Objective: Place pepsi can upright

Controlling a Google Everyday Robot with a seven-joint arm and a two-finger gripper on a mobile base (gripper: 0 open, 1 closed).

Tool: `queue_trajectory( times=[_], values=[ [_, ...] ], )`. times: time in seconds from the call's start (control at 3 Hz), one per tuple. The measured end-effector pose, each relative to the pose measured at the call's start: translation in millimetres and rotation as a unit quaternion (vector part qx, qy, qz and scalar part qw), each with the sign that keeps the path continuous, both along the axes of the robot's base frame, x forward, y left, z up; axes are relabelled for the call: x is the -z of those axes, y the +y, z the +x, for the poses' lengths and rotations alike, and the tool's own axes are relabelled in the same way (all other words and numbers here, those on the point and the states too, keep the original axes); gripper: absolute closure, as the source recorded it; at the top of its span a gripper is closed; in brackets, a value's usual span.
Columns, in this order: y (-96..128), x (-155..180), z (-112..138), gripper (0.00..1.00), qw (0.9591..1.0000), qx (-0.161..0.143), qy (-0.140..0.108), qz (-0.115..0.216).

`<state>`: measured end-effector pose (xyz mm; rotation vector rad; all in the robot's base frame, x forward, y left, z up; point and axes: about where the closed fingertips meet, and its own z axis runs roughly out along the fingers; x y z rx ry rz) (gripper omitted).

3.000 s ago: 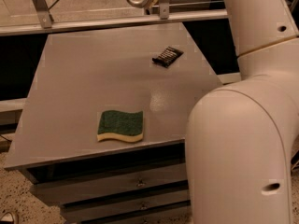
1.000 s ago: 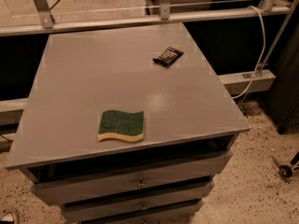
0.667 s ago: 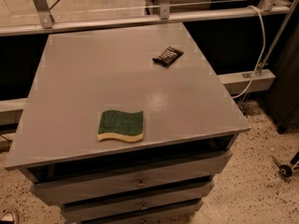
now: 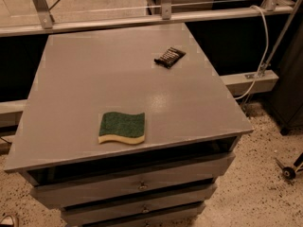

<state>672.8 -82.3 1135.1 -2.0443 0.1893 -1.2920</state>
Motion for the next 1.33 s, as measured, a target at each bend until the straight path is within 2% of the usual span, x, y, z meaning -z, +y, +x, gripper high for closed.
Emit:
queue_trajectory(
  times=[0.33,0.67,1.0,1.33],
  values=[
    [-5,13,10,1.00,0.9984,-0.036,-0.042,-0.010],
    [-7,50,16,1.00,0.9944,-0.069,-0.072,-0.037],
    [-2,56,17,1.00,0.9891,-0.085,-0.096,-0.072],
    [-1,56,17,1.00,0.9888,-0.087,-0.096,-0.075]
  ],
)
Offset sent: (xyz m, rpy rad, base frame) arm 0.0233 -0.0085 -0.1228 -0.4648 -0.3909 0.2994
